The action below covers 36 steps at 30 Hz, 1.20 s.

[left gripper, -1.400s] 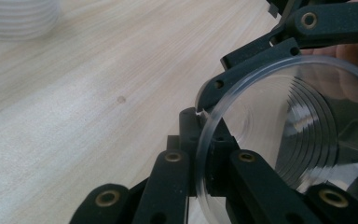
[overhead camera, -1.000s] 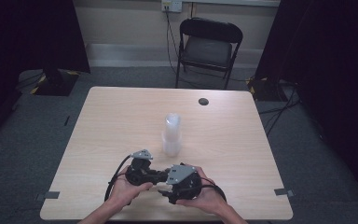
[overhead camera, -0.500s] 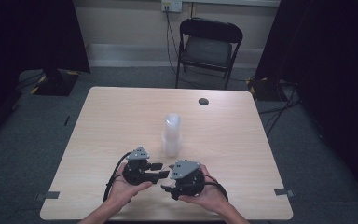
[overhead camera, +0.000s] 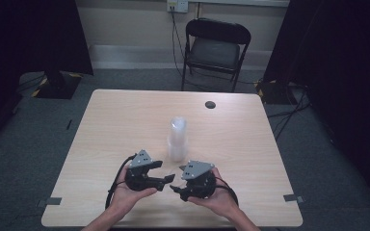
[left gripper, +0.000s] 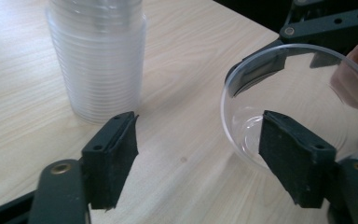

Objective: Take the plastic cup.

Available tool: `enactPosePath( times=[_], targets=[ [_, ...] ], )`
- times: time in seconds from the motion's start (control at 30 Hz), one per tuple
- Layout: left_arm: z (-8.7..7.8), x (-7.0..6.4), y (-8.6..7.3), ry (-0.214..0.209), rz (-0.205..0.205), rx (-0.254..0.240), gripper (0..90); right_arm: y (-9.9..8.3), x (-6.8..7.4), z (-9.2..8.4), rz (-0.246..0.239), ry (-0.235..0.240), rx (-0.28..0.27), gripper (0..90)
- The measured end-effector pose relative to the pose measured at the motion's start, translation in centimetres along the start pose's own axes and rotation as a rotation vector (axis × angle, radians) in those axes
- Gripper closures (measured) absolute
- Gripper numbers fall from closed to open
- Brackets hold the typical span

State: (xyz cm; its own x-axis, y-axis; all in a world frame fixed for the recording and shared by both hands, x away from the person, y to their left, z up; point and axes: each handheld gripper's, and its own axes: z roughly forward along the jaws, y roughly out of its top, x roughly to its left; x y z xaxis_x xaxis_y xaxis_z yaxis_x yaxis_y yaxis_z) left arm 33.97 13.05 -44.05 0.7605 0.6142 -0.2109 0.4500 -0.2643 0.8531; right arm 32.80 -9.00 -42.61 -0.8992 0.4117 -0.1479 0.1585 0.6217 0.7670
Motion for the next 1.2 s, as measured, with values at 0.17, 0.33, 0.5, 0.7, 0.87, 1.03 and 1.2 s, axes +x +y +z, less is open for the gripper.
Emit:
enactPosePath(
  times=[0.17, 0.33, 0.5, 0.7, 0.87, 1.03, 1.2],
  targets=[
    [-0.7, 0.1, 0.4, 0.010, -0.001, -0.006, 24.6, -0.1, -0.3, -0.2, 0.018, -0.002, -0.010, 31.4],
    [-1.1, 0.3, 0.6, 0.030, -0.012, 0.006, 21.8, -0.2, -0.6, -0.5, 0.032, -0.013, -0.020, 31.4],
    [-1.9, 0.7, 0.4, 0.052, -0.028, 0.010, 21.4, -0.4, -1.0, -0.9, 0.065, -0.019, -0.036, 31.4],
    [-2.6, 1.3, -0.7, 0.087, -0.022, 0.029, 19.5, -0.6, -1.3, -1.0, 0.095, -0.035, -0.051, 31.4],
    [-2.9, 1.8, -1.2, 0.091, -0.029, 0.020, 18.3, -0.8, -1.7, -1.3, 0.140, -0.037, -0.077, 31.3],
    [-3.2, 2.2, -1.6, 0.105, -0.012, 0.018, 16.4, -1.0, -2.3, -1.6, 0.184, -0.049, -0.100, 31.3],
    [-3.2, 2.6, -2.2, 0.115, 0.006, 0.047, 16.0, -1.1, -3.4, -1.8, 0.245, -0.060, -0.139, 31.3]
  ],
)
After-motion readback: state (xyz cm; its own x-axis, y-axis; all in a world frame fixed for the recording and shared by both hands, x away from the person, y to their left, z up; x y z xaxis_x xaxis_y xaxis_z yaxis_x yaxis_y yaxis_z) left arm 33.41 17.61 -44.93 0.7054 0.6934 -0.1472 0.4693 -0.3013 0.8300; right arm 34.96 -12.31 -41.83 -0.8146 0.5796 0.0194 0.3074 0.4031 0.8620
